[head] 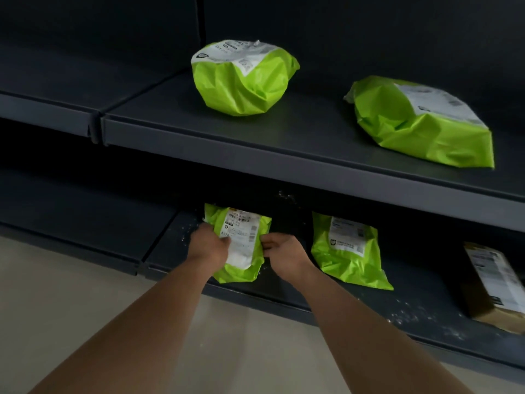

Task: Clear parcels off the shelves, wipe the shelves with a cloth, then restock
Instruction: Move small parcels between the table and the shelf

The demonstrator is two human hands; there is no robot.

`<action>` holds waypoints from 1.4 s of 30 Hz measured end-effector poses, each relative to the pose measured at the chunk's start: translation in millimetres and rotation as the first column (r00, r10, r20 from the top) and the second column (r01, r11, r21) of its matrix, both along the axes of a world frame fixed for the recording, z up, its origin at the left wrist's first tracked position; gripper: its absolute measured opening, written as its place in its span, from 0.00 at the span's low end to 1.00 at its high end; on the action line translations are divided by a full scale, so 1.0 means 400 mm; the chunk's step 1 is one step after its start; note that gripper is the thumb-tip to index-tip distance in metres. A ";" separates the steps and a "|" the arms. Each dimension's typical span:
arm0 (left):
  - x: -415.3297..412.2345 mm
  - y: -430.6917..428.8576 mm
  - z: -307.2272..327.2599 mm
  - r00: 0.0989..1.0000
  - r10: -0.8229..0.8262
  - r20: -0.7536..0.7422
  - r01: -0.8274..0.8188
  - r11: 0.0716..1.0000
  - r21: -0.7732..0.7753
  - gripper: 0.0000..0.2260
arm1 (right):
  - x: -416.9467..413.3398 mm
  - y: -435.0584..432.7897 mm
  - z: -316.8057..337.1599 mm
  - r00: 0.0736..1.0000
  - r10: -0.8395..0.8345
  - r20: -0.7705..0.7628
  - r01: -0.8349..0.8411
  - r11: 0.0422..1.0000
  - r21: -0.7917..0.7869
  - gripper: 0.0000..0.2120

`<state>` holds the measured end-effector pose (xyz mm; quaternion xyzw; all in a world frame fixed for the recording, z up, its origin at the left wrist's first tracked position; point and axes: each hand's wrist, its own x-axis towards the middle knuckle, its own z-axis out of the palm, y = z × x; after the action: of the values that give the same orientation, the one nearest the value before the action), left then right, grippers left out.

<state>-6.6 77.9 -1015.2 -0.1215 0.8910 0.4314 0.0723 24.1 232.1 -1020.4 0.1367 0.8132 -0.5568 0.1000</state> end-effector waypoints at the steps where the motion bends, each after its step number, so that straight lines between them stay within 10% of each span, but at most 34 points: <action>1: 0.000 0.005 0.000 1.000 -0.003 -0.001 0.003 1.000 -0.015 0.14 | 0.011 0.014 0.012 0.999 -0.023 -0.047 0.028 0.996 0.088 0.18; 5: 0.009 0.037 0.000 0.999 0.028 -0.039 -0.028 0.999 0.016 0.10 | 0.050 0.121 0.051 0.957 -0.132 -0.259 0.268 0.745 0.610 0.20; 8: 0.016 0.067 0.003 0.998 0.048 -0.047 -0.046 0.998 0.033 0.10 | 0.073 0.199 0.061 0.978 -0.185 -0.100 0.190 0.571 0.799 0.27; 15: 0.024 0.118 0.005 0.999 0.034 -0.037 -0.031 0.997 0.066 0.09 | 0.094 0.286 0.020 0.905 -0.373 0.203 0.125 0.691 0.712 0.35; 25: 0.038 0.130 0.024 0.999 0.047 0.012 -0.048 0.992 0.113 0.10 | 0.140 0.291 0.021 0.891 -0.448 0.067 0.295 0.686 0.665 0.25; 42: 0.424 0.179 0.471 0.946 -0.122 0.300 0.149 0.986 -0.069 0.12 | 0.606 0.275 0.487 0.796 -0.556 0.238 0.334 0.732 0.593 0.23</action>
<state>162.9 149.3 -826.9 -0.1260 0.8951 0.3617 0.2281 266.4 342.1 -825.7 0.4644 0.8356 -0.2814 0.0832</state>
